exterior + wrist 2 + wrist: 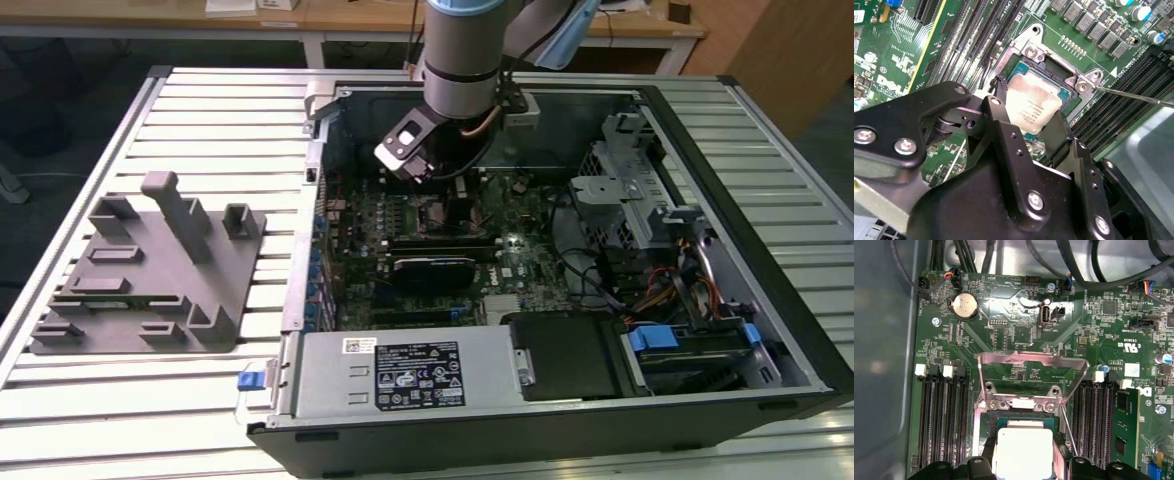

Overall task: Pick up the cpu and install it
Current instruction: 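Place the cpu into insertion slot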

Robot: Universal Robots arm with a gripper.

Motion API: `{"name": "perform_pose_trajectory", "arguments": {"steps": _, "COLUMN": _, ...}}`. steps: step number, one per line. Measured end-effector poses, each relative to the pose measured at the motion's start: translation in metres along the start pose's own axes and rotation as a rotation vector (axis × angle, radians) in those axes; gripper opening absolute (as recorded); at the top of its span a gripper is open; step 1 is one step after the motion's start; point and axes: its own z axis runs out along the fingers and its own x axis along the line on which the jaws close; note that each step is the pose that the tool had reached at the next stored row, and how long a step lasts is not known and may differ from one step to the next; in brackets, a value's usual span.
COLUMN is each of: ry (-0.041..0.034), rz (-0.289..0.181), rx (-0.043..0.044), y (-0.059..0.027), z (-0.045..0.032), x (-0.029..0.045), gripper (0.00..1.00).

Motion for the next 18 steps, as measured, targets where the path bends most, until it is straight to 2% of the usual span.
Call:
{"name": "perform_pose_trajectory", "arguments": {"steps": 7, "ry": 0.0004, "rz": -0.001, "rx": 0.0001, "y": -0.0024, "z": 0.0000, "x": 0.0000, "gripper": 0.53}}
{"name": "perform_pose_trajectory", "arguments": {"steps": 10, "ry": 0.0021, "rz": -0.001, "rx": -0.0001, "y": -0.0025, "z": 0.0001, "x": 0.0001, "gripper": 0.53}}
{"name": "perform_pose_trajectory", "arguments": {"steps": 13, "ry": 0.0085, "rz": 0.000, "rx": -0.0003, "y": -0.0026, "z": 0.0002, "x": 0.0001, "gripper": 0.53}}
{"name": "perform_pose_trajectory", "arguments": {"steps": 18, "ry": 0.0085, "rz": 0.000, "rx": 0.0000, "y": -0.0026, "z": 0.0012, "x": 0.0001, "gripper": 0.53}}
